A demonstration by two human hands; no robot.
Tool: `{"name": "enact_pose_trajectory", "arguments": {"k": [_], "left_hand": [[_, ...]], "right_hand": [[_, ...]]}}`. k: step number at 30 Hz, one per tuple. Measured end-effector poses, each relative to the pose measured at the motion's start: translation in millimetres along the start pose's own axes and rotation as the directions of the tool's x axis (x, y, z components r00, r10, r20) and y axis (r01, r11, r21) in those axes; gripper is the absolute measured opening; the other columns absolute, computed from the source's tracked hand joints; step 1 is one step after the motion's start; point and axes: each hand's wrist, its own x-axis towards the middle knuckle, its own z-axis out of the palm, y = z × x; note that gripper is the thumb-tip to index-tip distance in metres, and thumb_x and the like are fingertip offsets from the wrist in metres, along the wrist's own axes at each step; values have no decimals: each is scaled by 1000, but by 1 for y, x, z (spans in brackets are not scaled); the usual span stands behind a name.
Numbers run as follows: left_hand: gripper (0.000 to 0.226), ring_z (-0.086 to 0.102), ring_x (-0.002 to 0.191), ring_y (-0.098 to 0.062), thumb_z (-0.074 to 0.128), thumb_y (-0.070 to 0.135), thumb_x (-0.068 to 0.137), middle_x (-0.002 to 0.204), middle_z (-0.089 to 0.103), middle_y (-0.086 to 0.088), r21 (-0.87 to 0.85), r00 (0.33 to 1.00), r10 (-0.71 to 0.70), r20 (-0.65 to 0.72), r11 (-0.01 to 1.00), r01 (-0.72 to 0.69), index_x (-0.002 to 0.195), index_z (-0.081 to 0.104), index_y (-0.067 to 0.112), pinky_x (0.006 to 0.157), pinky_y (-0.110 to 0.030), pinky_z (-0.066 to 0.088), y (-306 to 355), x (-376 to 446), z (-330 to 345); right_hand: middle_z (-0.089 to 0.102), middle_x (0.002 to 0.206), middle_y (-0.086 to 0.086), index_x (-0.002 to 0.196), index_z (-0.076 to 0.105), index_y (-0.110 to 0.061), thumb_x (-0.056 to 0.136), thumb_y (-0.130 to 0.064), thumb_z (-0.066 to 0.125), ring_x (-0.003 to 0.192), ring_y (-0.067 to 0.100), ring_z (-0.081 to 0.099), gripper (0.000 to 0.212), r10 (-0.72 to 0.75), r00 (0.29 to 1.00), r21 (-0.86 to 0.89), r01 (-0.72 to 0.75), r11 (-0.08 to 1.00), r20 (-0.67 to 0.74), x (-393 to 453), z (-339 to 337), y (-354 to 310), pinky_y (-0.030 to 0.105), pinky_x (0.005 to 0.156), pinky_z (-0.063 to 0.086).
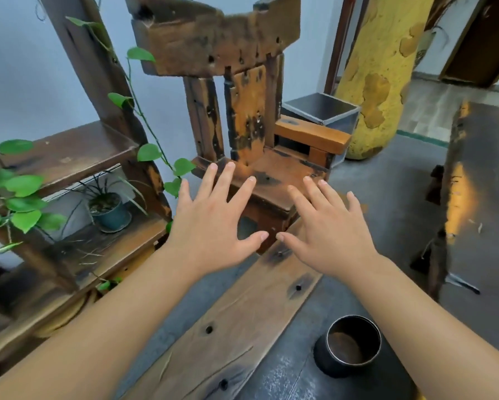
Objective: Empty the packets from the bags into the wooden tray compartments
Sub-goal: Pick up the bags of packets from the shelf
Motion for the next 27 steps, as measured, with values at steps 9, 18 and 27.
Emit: {"name": "enact_pose_trajectory", "arguments": {"k": [9,18,27], "left_hand": [[91,9,152,-33,26,81,77,166,10,-8,100,925,-379,14,921,376,154,14,34,114,-65,21,-70,-43,1],[92,10,152,-33,25,81,77,165,12,-9,213,740,-673,-23,719,661,155,13,34,113,-64,23,-155,-159,-26],[91,17,150,-35,29,80,78,164,20,-11,269,523,-849,-74,488,830,154,23,31,110,-65,27,-216,-272,-59]], "right_hand": [[11,166,4,155,11,-30,86,-75,32,152,27,11,85,-353,935,59,354,933,-29,83,6,-79,60,116,19],[22,163,7,154,19,-28,83,-74,33,150,29,20,86,-652,752,87,659,747,-101,91,-5,-237,61,114,25],[22,163,6,154,20,-29,82,-75,33,150,27,21,86,-810,562,112,827,551,-165,68,-24,-377,61,114,24]]}}
